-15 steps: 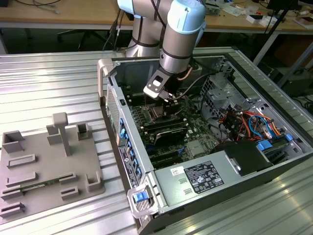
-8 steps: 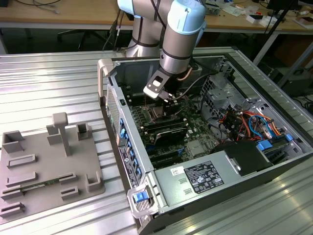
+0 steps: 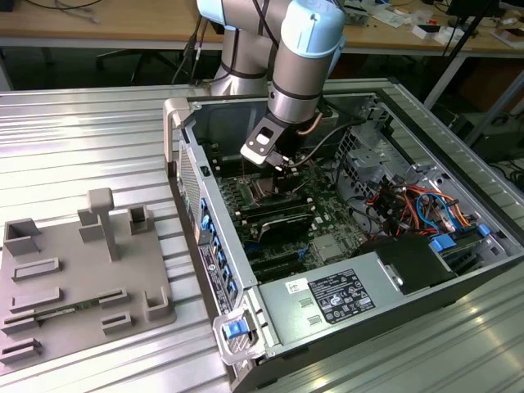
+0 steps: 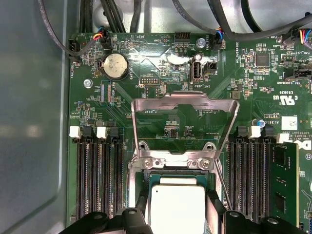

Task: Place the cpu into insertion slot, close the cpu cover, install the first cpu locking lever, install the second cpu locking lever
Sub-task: 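Place the cpu into insertion slot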

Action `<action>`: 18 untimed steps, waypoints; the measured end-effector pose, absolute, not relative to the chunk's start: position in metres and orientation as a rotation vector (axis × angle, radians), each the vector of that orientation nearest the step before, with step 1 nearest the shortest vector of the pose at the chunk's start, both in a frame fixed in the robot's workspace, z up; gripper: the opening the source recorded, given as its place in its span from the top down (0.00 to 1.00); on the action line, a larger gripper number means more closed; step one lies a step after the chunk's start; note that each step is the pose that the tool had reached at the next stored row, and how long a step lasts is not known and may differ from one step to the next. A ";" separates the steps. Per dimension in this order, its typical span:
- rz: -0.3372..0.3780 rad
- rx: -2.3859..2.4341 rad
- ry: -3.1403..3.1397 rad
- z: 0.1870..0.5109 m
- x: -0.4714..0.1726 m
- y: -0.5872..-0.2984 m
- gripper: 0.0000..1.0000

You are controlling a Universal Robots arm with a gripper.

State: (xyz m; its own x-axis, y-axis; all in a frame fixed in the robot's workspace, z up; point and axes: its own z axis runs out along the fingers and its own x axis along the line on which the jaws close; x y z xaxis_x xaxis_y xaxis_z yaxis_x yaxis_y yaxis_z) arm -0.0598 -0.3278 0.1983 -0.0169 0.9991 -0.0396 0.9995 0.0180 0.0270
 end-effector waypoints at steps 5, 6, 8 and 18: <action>-0.013 2.169 2.207 0.198 -0.060 -0.328 0.45; -0.013 2.169 2.207 0.198 -0.060 -0.328 0.45; -0.012 2.169 2.207 0.198 -0.060 -0.328 0.44; -0.018 2.166 2.205 0.198 -0.060 -0.329 0.32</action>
